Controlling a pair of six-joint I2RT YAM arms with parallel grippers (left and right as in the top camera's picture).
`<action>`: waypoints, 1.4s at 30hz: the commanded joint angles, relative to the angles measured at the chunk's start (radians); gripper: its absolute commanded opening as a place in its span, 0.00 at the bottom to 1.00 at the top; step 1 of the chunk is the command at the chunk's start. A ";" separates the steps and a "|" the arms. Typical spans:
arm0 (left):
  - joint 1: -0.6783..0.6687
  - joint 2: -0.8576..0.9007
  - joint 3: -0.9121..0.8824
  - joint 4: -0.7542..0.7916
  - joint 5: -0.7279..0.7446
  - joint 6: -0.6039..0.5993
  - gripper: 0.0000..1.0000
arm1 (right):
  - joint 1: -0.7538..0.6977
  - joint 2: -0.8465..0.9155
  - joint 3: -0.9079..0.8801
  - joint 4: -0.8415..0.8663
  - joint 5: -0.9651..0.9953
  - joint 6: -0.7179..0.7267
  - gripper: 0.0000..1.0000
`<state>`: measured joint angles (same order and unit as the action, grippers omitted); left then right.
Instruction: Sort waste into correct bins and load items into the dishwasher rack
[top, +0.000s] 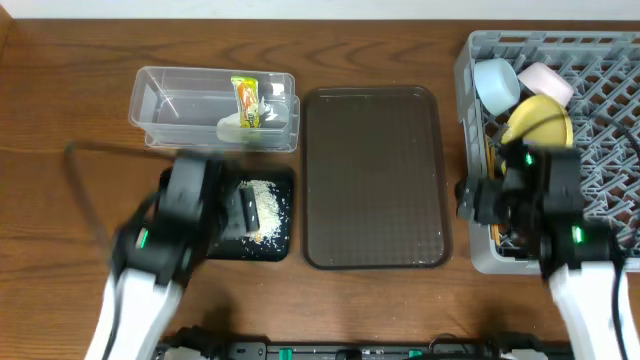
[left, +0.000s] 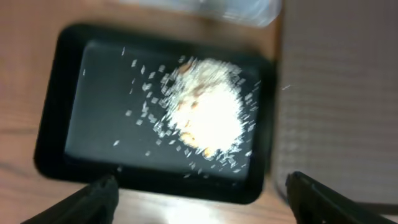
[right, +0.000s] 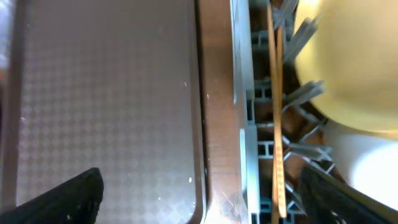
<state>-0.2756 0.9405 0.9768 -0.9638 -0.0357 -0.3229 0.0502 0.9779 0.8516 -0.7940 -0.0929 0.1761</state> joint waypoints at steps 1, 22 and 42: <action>-0.006 -0.156 -0.074 0.020 -0.006 0.000 0.94 | 0.012 -0.137 -0.062 0.012 0.051 0.010 0.99; -0.006 -0.387 -0.087 0.015 -0.006 0.000 0.95 | 0.012 -0.282 -0.078 -0.093 0.051 0.010 0.99; -0.006 -0.387 -0.087 0.015 -0.006 0.000 0.95 | 0.012 -0.282 -0.078 -0.093 0.051 0.010 0.99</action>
<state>-0.2787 0.5541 0.8959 -0.9455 -0.0334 -0.3244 0.0532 0.6964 0.7822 -0.8864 -0.0517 0.1764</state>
